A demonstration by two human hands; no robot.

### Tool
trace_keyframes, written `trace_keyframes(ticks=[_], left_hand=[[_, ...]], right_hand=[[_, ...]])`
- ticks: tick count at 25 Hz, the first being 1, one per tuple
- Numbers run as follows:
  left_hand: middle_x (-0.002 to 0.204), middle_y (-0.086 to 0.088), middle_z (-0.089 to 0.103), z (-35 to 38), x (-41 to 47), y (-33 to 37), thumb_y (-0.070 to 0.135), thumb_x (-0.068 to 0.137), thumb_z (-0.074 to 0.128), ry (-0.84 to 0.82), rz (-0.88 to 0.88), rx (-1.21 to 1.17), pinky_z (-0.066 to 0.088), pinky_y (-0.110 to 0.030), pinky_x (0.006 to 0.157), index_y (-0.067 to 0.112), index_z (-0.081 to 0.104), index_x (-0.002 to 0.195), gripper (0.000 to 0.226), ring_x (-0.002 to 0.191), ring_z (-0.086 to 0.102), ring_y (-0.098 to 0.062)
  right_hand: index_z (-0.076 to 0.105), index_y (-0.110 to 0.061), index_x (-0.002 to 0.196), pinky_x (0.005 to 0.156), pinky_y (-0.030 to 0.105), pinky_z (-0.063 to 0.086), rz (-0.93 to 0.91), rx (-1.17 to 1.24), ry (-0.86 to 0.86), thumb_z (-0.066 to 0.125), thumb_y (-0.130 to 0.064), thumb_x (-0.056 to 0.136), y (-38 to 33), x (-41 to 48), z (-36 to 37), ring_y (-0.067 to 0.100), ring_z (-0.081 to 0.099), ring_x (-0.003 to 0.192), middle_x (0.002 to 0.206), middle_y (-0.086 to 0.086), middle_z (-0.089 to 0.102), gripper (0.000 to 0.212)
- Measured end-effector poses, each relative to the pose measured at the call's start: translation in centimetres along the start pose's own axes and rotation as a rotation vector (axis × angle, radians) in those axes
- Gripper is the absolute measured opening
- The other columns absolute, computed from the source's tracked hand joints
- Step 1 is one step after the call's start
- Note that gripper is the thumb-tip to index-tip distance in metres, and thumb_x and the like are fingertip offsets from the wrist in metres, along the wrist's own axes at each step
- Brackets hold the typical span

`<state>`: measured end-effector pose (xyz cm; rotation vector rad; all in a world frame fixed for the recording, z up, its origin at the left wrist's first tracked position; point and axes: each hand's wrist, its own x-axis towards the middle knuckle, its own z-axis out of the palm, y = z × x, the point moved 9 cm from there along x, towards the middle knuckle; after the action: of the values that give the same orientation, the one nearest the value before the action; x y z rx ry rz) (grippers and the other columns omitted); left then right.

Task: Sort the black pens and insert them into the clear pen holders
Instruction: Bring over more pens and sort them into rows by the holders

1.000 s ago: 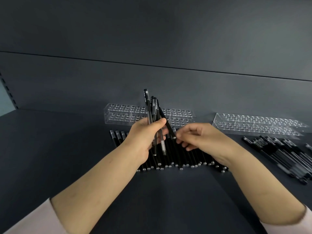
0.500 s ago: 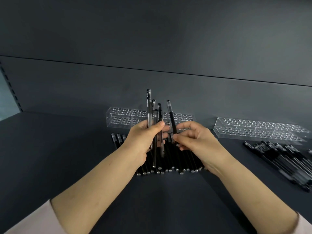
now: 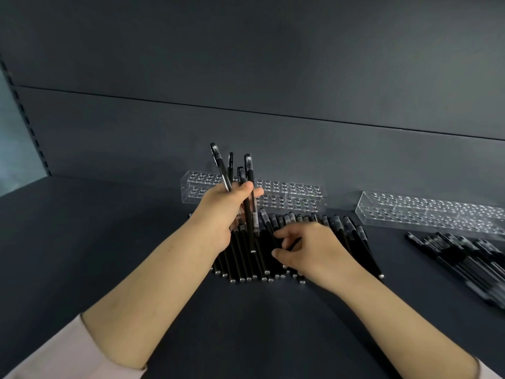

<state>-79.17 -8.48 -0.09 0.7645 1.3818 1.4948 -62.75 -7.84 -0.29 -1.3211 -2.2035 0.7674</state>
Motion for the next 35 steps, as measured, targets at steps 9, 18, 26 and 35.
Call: trace_keyframes(ticks=[9, 18, 26, 35], left_hand=[[0.083, -0.001, 0.070, 2.2, -2.0, 0.4, 0.018, 0.090, 0.069, -0.028, 0.021, -0.110, 0.057, -0.030, 0.069, 0.018, 0.065, 0.087, 0.005, 0.074, 0.068, -0.016], [0.071, 0.005, 0.071, 15.3, -6.4, -0.9, 0.018, 0.086, 0.072, -0.215, 0.013, -0.138, 0.060, -0.026, 0.063, 0.015, 0.067, 0.094, 0.011, 0.064, 0.069, -0.008], [0.096, 0.006, 0.077, 26.4, -7.2, -5.0, 0.026, 0.095, 0.061, -0.241, -0.077, -0.102, 0.058, -0.023, 0.063, 0.018, 0.064, 0.110, 0.017, 0.082, 0.072, -0.012], [0.101, -0.007, 0.076, 28.5, -7.2, -7.1, 0.014, 0.100, 0.052, -0.232, -0.101, -0.067, 0.061, -0.035, 0.073, 0.010, 0.058, 0.106, 0.010, 0.087, 0.074, -0.020]], right_hand=[[0.071, -0.016, 0.088, 0.055, 0.020, 0.051, 0.039, 0.468, 0.097, 0.064, -0.028, 0.091, 0.0, -0.2, -3.4, 0.009, 0.060, 0.058, 0.072, 0.003, 0.066, 0.014], [0.070, -0.008, 0.085, 0.065, 0.021, 0.051, 0.042, 0.714, 0.030, 0.068, -0.006, 0.085, 6.0, -4.7, -11.5, 0.008, 0.062, 0.069, 0.076, 0.004, 0.067, 0.003], [0.067, -0.006, 0.090, 0.056, 0.013, 0.050, 0.200, 0.447, 0.295, 0.064, 0.000, 0.087, 20.6, -8.1, -24.8, 0.009, 0.056, 0.063, 0.076, 0.006, 0.063, 0.008], [0.061, -0.023, 0.103, 0.054, 0.020, 0.047, 0.265, -0.032, 0.030, 0.063, -0.009, 0.081, 24.9, -9.7, -25.1, 0.006, 0.059, 0.050, 0.067, -0.001, 0.067, 0.026]])
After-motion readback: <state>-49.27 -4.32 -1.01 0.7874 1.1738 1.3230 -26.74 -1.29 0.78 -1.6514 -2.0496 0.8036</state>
